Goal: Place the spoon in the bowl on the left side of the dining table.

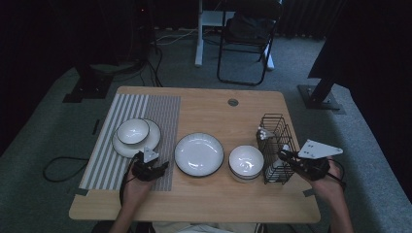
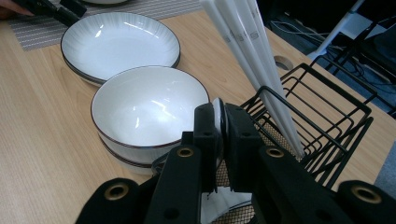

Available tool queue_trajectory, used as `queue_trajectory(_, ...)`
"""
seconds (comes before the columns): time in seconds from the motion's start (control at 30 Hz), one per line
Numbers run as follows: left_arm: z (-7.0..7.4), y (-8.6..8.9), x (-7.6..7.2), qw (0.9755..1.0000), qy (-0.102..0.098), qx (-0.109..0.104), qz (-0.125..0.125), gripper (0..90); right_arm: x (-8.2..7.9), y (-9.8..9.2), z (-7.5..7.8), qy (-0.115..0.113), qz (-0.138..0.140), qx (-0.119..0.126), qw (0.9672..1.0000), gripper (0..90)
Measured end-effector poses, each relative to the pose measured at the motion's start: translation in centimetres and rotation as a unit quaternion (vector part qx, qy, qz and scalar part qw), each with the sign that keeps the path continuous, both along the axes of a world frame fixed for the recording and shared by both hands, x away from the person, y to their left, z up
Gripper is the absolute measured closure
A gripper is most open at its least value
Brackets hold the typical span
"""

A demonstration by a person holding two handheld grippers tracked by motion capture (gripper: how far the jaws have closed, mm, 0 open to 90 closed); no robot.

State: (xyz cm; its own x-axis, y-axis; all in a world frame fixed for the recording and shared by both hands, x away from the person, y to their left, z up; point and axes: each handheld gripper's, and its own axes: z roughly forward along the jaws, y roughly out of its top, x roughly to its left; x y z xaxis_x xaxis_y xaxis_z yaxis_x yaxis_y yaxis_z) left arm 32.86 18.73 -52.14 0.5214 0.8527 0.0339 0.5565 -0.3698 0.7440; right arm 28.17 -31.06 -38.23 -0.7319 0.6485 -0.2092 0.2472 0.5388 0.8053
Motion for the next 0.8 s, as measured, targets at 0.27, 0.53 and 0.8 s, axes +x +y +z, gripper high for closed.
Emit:
queue_trajectory(0.27,0.0,0.0,0.0,1.0,0.001,-0.001,0.0,50.5,0.1,-0.1,0.7,-0.004,0.005,-0.003,1.0,84.1)
queue_trajectory(0.53,0.0,0.0,0.0,1.0,0.002,-0.002,0.001,50.5,0.1,-0.2,1.2,-0.007,0.011,-0.001,0.9999,84.1)
queue_trajectory(0.8,0.0,0.0,0.0,1.0,0.002,-0.002,0.001,50.5,0.2,-0.3,1.8,-0.009,0.022,-0.002,0.9997,84.1)
